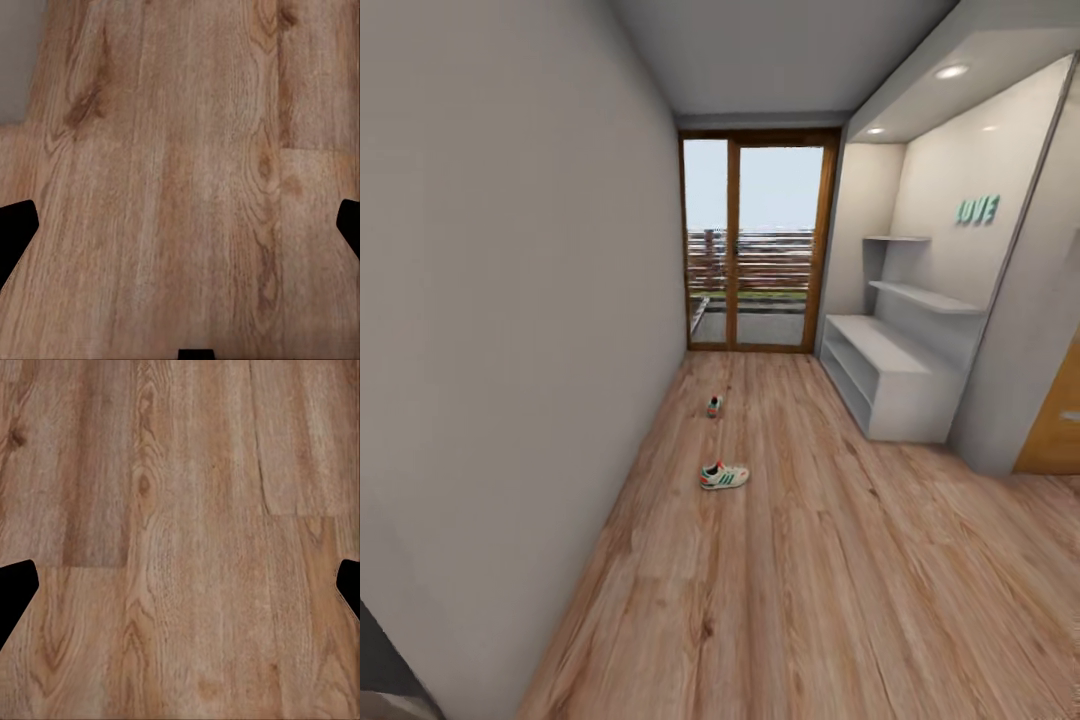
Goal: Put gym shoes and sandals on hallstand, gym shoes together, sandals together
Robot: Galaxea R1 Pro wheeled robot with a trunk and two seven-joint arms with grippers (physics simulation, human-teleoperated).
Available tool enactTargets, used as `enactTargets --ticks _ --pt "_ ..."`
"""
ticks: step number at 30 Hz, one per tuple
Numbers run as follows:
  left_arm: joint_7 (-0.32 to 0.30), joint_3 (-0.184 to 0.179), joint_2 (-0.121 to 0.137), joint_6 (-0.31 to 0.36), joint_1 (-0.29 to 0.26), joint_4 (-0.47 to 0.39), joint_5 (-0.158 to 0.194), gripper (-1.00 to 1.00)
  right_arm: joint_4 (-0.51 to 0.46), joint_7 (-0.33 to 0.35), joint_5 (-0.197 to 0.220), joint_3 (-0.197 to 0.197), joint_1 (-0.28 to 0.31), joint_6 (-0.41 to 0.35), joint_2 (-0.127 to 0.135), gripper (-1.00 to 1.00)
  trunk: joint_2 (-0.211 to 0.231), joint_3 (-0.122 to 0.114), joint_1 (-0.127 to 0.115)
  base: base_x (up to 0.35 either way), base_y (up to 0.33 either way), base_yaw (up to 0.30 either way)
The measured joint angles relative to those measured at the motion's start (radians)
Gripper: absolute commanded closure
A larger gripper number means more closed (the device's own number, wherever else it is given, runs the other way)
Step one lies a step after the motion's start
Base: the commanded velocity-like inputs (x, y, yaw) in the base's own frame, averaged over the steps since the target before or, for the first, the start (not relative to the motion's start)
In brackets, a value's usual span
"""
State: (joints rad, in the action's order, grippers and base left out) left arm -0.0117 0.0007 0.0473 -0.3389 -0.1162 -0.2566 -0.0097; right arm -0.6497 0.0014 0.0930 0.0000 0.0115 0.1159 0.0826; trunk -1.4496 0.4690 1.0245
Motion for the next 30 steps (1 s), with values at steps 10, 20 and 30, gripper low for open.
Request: enactTargets --ticks 10,20,30 --pt "0.000 0.000 0.000 -0.005 0.000 0.000 0.000 -1.00 0.000 0.000 -0.001 0.000 0.000 0.000 0.000 -1.00 0.000 0.000 0.000 0.334 0.003 -0.239" --pt "0.000 0.000 0.000 -0.006 0.000 0.001 -0.001 -1.00 0.001 -0.002 -0.001 0.000 0.000 0.000 0.000 -1.00 0.000 0.000 0.000 0.334 0.059 -0.068" --pt "0.001 0.000 0.000 -0.006 0.000 0.001 -0.001 -1.00 0.002 -0.003 -0.002 0.001 0.000 0.000 -0.001 -1.00 0.000 0.000 0.000 0.334 0.079 -0.003"
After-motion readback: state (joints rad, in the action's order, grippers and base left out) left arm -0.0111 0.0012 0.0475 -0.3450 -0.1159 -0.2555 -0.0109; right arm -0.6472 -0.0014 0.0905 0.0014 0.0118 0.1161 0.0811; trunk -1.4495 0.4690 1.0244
